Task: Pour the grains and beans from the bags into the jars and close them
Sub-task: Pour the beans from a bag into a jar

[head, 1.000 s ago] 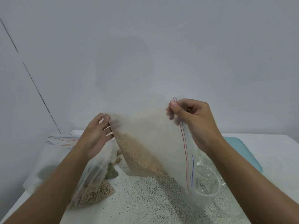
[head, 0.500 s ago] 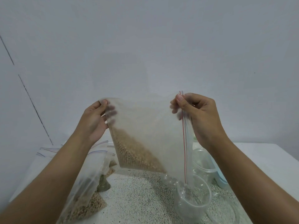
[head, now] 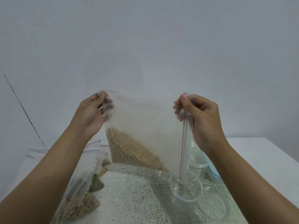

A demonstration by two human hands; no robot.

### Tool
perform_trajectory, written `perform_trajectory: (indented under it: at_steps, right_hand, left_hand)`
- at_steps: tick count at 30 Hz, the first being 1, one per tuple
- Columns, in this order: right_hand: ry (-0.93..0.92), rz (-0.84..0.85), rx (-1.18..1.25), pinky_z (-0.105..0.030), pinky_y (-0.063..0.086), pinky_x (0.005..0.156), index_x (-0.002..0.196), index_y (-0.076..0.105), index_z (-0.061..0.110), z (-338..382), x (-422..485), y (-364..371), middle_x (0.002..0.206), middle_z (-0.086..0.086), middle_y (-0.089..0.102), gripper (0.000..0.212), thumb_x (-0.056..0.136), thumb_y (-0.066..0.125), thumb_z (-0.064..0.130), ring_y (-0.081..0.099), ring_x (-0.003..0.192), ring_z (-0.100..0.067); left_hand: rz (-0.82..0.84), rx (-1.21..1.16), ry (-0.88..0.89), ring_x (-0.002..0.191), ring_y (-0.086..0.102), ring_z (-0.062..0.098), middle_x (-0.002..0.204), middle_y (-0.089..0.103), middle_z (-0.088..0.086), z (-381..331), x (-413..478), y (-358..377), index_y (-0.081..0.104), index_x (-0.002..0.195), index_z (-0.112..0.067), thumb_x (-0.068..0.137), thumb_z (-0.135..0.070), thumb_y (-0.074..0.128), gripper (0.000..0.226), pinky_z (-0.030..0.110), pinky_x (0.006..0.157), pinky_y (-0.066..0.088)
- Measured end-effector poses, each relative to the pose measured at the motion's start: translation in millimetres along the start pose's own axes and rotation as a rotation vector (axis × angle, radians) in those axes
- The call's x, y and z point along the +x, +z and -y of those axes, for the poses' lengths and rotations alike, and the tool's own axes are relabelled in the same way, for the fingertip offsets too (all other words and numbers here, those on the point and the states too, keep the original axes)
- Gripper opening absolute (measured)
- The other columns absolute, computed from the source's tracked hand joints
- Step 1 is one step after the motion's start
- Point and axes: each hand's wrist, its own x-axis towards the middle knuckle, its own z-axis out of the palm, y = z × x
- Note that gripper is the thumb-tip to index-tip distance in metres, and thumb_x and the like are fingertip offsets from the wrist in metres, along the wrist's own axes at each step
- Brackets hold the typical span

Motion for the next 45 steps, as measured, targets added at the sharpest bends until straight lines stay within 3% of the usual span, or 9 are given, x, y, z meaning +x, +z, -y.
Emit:
perform_trajectory:
  at_steps: [10,17,23,30,41,45]
  right_hand:
    - [0.013,-0.037,0.07,-0.029,0.043,0.061,0.079,0.069,0.006,3.6,-11.1,-10.2,0.078,-0.006,0.065,0.023,0.095,0.062,0.02,0.057,0.072,-0.022]
    - [0.043,-0.058,0.146,-0.027,0.043,0.059,0.08,0.065,0.005,6.5,-17.5,-15.2,0.077,-0.003,0.064,0.022,0.099,0.057,0.011,0.058,0.068,-0.017]
    - [0.046,-0.064,0.17,-0.027,0.044,0.06,0.081,0.064,0.003,9.8,-21.1,-19.3,0.076,-0.002,0.064,0.02,0.097,0.057,0.012,0.058,0.069,-0.017]
    - [0.05,-0.077,0.179,-0.028,0.045,0.061,0.075,0.068,0.011,15.0,-25.7,-21.9,0.076,-0.001,0.065,0.022,0.096,0.059,0.013,0.059,0.071,-0.017]
    - [0.038,-0.094,0.185,-0.027,0.043,0.059,0.073,0.068,0.012,16.2,-29.3,-24.9,0.075,-0.002,0.063,0.025,0.096,0.059,0.013,0.058,0.069,-0.017]
    - [0.045,-0.114,0.183,-0.026,0.043,0.058,0.077,0.064,0.006,16.2,-30.6,-24.9,0.075,-0.001,0.063,0.02,0.096,0.059,0.013,0.058,0.068,-0.016]
  left_hand:
    - [0.03,0.026,0.071,0.072,0.064,0.01,0.08,0.068,-0.004,-10.1,-9.6,15.0,0.07,0.092,-0.015,0.103,-0.02,0.055,0.019,0.025,0.078,0.055]
    - [0.034,0.043,0.076,0.081,0.064,0.015,0.091,0.068,0.002,-13.8,-15.8,20.9,0.071,0.099,-0.012,0.102,-0.02,0.056,0.017,0.034,0.092,0.051]
    - [0.04,0.037,0.084,0.066,0.063,0.009,0.075,0.068,-0.004,-15.2,-20.1,28.4,0.069,0.093,-0.014,0.103,-0.019,0.055,0.018,0.021,0.067,0.055]
    - [0.075,0.025,0.083,0.067,0.063,0.01,0.075,0.068,-0.004,-22.1,-27.8,35.5,0.074,0.084,-0.018,0.102,-0.019,0.056,0.026,0.022,0.067,0.056]
    - [0.088,0.045,0.084,0.068,0.064,0.009,0.075,0.068,-0.005,-26.9,-31.7,40.2,0.07,0.093,-0.015,0.103,-0.019,0.055,0.018,0.022,0.069,0.055]
    - [0.11,0.049,0.082,0.066,0.064,0.009,0.074,0.068,-0.004,-29.6,-34.8,42.0,0.077,0.078,-0.02,0.102,-0.019,0.056,0.032,0.021,0.068,0.055]
